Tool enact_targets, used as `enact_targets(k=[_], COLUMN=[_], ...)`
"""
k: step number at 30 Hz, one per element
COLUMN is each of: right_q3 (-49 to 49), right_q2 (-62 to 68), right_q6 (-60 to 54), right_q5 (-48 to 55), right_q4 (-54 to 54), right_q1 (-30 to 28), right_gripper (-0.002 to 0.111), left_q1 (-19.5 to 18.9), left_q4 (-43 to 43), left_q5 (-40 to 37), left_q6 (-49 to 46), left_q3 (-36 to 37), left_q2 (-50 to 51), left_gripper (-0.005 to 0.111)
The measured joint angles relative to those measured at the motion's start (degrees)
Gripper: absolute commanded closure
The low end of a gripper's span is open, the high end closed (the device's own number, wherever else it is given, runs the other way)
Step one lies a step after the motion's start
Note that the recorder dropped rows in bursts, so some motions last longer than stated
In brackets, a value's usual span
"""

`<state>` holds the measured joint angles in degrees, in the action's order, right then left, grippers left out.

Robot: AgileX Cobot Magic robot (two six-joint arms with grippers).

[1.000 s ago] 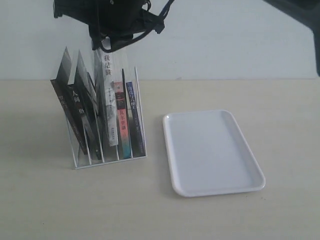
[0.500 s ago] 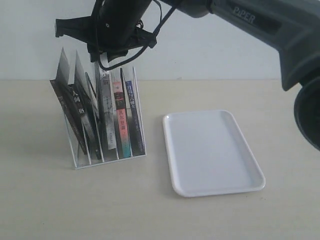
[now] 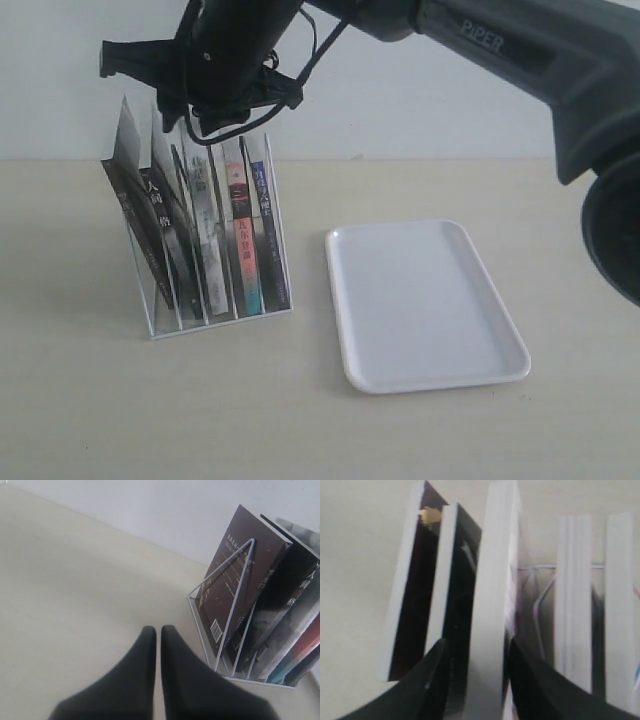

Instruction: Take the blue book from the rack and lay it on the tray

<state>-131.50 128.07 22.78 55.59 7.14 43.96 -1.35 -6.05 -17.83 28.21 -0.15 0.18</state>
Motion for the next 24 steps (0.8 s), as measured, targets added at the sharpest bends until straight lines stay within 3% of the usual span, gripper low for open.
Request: enact_targets(k=[14, 17, 20, 24], right_q3=[-0.33, -0.33, -0.33, -0.21], right_q2=[-6.48, -8.39, -9.78, -10.64], right_q6=[-4.28, -4.66, -4.75, -6.47], right_q5=[4.28, 7.32, 11.93, 13.91], right_q4=[-1.55, -5.81, -10.3, -16.41], right_q1=[0.0, 0.0, 0.0, 0.0], right_gripper=[0.066, 0.078, 0.104, 0.108], left_q1=[0.0, 0.0, 0.0, 0.0], left_q4=[0.0, 0.0, 0.0, 0.0], left_q5=[0.0, 0.0, 0.0, 0.0], left_q6=[0.0, 0.0, 0.0, 0.0], left_q3=[0.0, 0.0, 0.0, 0.0], left_q2=[0.0, 0.0, 0.0, 0.0], left_gripper=[0.103, 0.103, 0.103, 0.103])
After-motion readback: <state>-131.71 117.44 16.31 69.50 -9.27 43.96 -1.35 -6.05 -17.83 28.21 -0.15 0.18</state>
